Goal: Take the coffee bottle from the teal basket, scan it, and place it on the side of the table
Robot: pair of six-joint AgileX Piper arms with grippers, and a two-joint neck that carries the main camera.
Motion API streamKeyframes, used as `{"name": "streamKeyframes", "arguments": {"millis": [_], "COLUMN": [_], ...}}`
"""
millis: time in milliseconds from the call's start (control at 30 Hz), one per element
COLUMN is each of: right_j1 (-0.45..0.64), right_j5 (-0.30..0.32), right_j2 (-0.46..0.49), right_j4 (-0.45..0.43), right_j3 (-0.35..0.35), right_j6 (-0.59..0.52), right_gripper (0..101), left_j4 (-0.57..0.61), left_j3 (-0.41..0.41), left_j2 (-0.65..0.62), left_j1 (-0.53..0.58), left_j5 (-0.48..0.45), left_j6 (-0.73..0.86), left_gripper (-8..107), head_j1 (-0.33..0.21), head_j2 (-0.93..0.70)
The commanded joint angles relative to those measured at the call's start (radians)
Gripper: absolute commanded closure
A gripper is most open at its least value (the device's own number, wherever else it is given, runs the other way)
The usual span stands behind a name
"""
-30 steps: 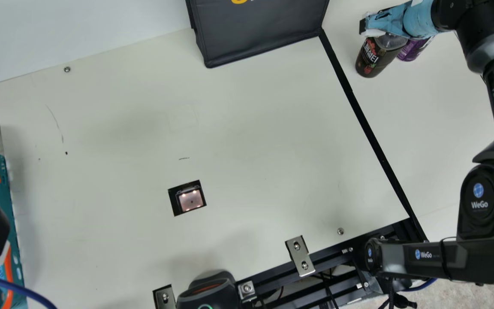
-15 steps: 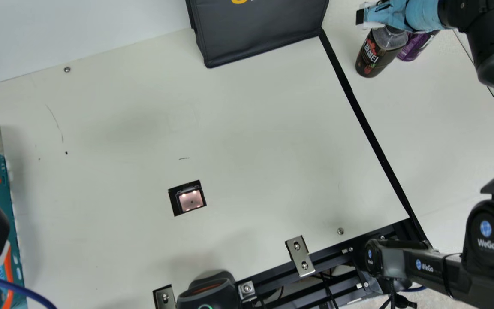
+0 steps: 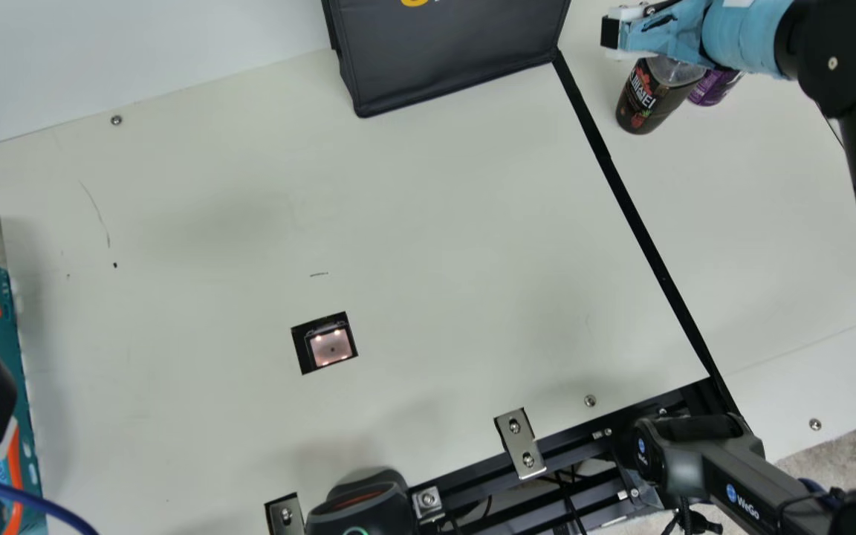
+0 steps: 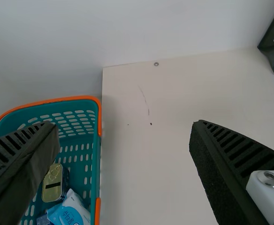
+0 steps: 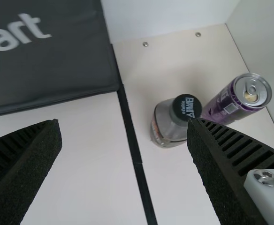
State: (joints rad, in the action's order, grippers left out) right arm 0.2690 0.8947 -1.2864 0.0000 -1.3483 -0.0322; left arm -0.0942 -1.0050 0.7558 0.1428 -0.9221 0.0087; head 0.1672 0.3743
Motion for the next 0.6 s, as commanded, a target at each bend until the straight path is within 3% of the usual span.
{"name": "streamKeyframes", "arguments": {"millis": [0,567], "right_j1": [0.000,-0.145], "right_j5": [0.000,0.165], "right_j2": [0.000,0.284], "right_j4": [0.000,-0.007], "right_j3": [0.000,0.068], "right_j6": [0.000,0.017], "right_gripper": [6,6], "left_j4": [0.000,0.115], "left_j3": [0.000,-0.191], "left_j2": [0.000,0.000], "left_j1": [0.000,-0.110], "left_j5": [0.000,-0.280], "left_j6": [0.000,-0.008], "left_gripper": [9,9], "head_j1": [-0.029,-0.029], "head_j2": [0.002,-0.347]}}
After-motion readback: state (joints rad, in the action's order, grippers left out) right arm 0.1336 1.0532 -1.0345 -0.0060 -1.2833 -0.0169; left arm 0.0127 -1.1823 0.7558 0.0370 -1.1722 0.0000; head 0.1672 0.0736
